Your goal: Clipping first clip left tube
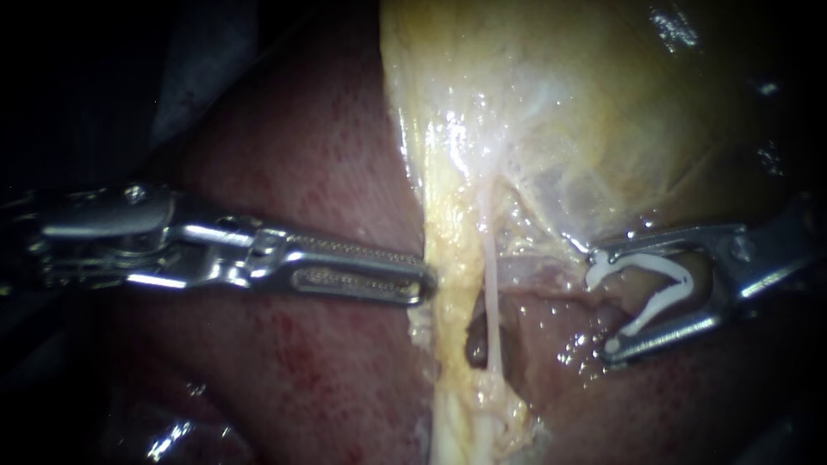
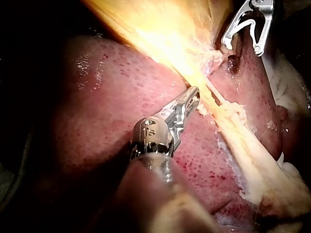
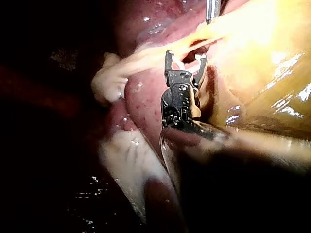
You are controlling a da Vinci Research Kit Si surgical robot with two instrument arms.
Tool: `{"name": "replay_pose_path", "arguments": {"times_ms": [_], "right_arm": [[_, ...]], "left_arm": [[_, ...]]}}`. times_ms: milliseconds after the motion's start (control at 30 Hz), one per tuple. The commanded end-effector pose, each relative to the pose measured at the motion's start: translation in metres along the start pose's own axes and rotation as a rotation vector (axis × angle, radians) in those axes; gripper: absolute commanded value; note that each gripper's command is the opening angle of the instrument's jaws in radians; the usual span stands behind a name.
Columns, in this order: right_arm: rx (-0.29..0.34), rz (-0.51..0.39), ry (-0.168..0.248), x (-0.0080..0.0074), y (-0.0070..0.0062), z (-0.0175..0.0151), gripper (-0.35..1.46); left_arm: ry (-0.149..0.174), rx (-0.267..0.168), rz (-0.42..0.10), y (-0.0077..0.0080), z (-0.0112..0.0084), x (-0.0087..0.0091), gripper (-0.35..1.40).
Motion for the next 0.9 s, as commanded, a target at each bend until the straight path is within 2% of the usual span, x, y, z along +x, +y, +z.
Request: {"name": "replay_pose_path", "arguments": {"times_ms": [33,200,567,900], "right_arm": [[0.0,0.0,0.0,0.0,0.0,0.0,0.57],[0.0,0.0,0.0,0.0001,-0.0001,0.0001,0.56],[-0.002,-0.005,0.0,0.0007,-0.0004,0.0008,0.56],[-0.005,0.039,0.012,0.0016,-0.0009,0.002,0.57]], "left_arm": [[0.0,0.0,0.0,0.0,0.0,0.0,-0.35],[0.001,0.002,0.001,-0.0002,-0.0003,0.0001,-0.35],[0.0,0.011,-0.002,-0.0018,-0.0017,-0.0002,-0.35],[-0.005,0.026,-0.004,-0.0026,-0.0035,-0.0005,-0.35]]}}
